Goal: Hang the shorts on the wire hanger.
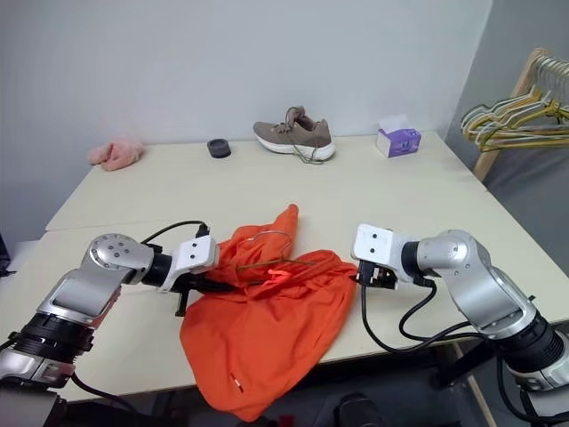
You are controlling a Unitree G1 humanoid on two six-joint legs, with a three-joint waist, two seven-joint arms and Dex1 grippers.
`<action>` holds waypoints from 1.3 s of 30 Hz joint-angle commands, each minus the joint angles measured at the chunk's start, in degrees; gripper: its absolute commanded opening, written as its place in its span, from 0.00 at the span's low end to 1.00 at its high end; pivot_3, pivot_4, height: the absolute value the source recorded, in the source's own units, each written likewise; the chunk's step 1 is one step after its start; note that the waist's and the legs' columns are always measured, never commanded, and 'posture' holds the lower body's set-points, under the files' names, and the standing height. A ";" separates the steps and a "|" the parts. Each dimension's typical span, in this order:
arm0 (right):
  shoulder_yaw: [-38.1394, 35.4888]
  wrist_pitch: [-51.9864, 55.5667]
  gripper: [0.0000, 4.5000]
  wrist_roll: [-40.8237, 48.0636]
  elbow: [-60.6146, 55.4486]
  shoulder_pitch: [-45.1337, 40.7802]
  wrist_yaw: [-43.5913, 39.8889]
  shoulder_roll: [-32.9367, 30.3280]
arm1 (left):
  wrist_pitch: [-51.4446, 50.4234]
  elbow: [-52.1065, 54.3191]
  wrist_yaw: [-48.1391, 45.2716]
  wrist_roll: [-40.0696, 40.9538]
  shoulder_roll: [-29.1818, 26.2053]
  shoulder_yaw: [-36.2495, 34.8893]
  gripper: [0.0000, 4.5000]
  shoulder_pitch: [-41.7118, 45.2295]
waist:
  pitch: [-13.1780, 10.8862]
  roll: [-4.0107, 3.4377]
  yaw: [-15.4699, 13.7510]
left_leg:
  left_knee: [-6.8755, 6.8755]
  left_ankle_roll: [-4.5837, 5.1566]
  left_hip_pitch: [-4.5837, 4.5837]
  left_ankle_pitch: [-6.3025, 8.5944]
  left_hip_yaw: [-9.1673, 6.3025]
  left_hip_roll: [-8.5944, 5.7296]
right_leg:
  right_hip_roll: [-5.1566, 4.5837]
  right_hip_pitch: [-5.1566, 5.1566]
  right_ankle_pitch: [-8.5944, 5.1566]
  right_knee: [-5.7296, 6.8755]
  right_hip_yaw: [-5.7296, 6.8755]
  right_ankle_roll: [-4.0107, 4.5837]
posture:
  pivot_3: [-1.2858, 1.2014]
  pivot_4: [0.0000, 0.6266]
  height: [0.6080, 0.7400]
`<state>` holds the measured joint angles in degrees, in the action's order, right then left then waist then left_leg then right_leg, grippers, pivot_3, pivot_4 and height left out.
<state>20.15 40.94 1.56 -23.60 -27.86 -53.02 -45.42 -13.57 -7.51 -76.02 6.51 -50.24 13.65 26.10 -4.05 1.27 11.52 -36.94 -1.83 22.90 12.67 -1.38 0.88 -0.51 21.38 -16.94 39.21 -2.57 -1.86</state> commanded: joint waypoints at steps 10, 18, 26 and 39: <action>5.89 -1.96 0.77 1.28 15.45 -8.42 -4.73 8.82 | -1.09 1.69 -1.51 0.97 1.04 -1.03 0.00 1.64 | 0.00 0.00 0.90 | 0.00 0.00 0.02 0.00 -0.05 -0.04 | -0.01 -0.01 0.00 0.00 0.03 0.00 | 0.43 0.02 1.00; 7.70 -5.40 0.41 1.50 19.08 -11.36 -9.20 10.38 | -3.60 3.12 -1.88 3.39 0.94 -3.00 0.00 1.04 | 0.00 0.00 1.00 | 0.01 0.00 0.02 0.00 -0.07 -0.05 | -0.02 0.00 0.00 0.03 0.04 0.00 | 0.43 0.01 1.00; 6.86 -4.97 0.00 1.71 16.87 -11.45 -10.92 9.97 | -5.21 3.66 -2.30 5.04 1.46 -3.50 0.00 1.17 | 0.00 0.00 1.06 | 0.00 0.00 0.01 0.00 -0.08 -0.05 | -0.03 0.00 0.00 0.06 0.04 0.00 | 0.43 0.01 1.00; 0.10 2.37 0.00 6.78 6.50 -7.69 -11.56 5.09 | -9.67 -5.21 2.33 12.46 5.56 -14.58 0.52 5.32 | 0.02 0.03 1.16 | -0.01 0.00 0.01 0.00 -0.11 -0.08 | -0.11 0.02 0.00 0.17 0.07 -0.01 | 0.42 0.01 1.00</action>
<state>23.03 42.32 6.43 -14.17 -35.92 -64.71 -39.59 -22.73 -11.48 -74.33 17.01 -43.92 2.91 30.04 -4.03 1.31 12.67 -36.96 -1.83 22.91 12.67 -1.49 0.80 -0.62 21.40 -16.94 39.40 -2.49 -1.87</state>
